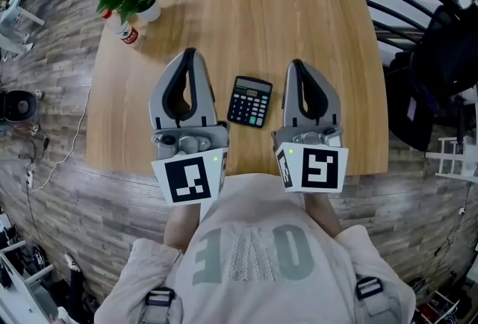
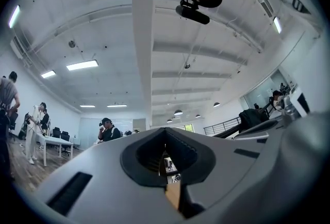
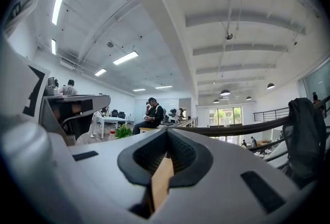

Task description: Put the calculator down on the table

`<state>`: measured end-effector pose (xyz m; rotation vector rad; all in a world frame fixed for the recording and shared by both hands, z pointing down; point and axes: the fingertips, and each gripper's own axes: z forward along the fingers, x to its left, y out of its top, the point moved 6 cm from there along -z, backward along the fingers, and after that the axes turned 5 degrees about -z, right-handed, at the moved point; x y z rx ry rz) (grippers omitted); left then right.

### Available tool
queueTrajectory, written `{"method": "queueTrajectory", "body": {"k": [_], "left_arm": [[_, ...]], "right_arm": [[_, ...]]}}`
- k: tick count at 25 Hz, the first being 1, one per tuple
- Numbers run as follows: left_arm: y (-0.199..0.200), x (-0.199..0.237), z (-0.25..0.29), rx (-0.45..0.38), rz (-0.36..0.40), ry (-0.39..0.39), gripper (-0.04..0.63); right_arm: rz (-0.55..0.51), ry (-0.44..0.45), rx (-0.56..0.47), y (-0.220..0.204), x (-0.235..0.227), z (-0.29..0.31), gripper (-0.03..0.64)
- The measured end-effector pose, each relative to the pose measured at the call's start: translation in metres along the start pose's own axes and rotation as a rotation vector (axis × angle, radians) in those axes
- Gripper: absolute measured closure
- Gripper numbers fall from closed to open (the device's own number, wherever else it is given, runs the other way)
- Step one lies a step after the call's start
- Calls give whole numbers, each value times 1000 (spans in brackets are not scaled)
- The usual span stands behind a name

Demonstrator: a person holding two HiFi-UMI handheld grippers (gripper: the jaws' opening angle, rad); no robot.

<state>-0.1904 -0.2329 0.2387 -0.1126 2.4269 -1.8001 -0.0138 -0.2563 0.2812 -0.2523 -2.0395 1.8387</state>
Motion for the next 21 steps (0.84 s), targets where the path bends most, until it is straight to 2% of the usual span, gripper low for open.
{"method": "queueTrajectory", "body": {"k": [14,21], "left_arm": [[-1,1,9,-13,29,4,586],[-6,9,13,-22,-16,21,584]], "right_arm": [[-23,-3,16,-3,-3,11,598],[-9,9,14,-4,-2,19,598]]}}
